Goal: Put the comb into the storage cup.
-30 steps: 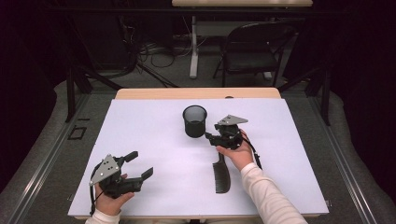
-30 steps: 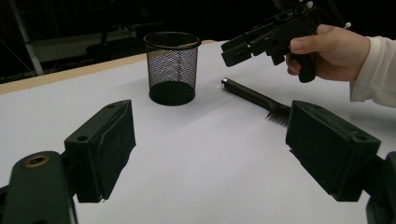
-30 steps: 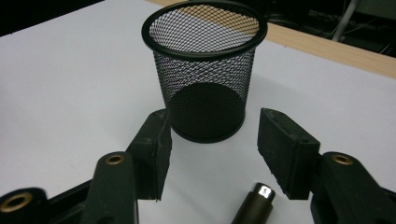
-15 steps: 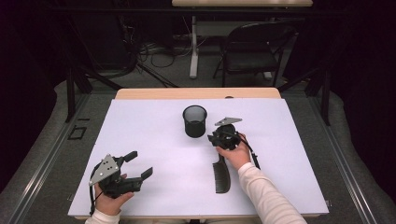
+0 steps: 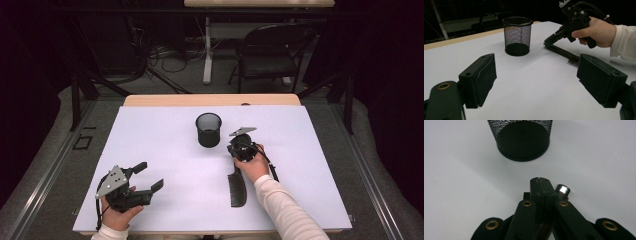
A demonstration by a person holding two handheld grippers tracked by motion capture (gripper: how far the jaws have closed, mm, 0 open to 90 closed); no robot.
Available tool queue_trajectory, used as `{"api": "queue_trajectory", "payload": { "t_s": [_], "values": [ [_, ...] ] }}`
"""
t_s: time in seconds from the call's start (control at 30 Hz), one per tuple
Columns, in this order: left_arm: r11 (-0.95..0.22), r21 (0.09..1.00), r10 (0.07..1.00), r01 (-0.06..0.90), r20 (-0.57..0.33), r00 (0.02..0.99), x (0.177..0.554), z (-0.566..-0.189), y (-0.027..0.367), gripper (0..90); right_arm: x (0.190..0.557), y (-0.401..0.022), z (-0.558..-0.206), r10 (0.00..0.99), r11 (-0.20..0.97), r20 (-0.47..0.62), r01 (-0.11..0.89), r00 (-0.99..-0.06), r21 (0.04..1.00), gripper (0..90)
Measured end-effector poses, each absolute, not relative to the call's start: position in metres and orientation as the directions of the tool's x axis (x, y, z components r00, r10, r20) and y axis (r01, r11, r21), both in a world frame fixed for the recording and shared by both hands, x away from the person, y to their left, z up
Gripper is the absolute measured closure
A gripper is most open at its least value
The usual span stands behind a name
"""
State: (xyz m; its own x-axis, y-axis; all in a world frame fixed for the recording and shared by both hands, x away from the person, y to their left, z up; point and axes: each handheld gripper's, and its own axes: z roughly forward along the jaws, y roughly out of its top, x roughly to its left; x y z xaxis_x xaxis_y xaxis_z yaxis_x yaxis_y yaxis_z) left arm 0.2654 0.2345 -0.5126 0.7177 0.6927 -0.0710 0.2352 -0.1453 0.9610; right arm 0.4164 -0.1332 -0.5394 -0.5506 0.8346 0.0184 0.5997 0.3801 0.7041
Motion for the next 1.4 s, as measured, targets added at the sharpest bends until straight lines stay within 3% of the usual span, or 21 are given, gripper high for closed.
{"api": "queue_trajectory", "payload": {
  "t_s": [1.4],
  "values": [
    [-0.153,0.958,0.696,0.241,-0.069,0.714,0.265,-0.513,0.233,16.3,0.401,-0.179,-0.548,0.885,0.334,0.032,0.68,-0.465,0.653,90.0]
  ]
}}
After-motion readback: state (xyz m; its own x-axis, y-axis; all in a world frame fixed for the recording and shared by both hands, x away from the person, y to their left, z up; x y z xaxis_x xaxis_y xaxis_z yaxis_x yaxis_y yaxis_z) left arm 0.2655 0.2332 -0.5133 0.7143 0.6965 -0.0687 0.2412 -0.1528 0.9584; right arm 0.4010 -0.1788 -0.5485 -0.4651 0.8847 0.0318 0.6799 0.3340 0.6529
